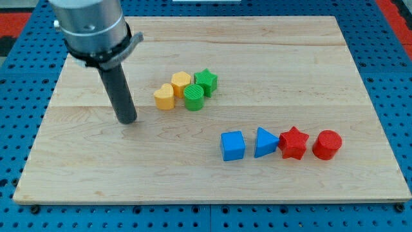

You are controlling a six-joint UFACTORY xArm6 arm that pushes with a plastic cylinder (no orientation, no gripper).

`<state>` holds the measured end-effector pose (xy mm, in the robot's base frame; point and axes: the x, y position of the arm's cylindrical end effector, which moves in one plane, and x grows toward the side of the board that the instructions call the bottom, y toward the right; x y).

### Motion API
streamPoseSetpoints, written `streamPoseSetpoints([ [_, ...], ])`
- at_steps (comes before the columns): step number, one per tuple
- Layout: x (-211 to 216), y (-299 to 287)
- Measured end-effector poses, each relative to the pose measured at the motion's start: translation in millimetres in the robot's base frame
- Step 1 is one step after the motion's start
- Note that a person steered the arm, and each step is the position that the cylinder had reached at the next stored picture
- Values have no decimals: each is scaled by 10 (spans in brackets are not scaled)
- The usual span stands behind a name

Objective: Push the blue cube to the left of the blue triangle

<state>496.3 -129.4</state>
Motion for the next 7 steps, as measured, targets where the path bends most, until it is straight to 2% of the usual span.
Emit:
streamPoseSetpoints([
  [1, 500, 481],
  [2, 507, 515],
  [3, 701, 968],
  [4, 692, 1142],
  [5, 448, 1259],
  [7, 418, 1562],
])
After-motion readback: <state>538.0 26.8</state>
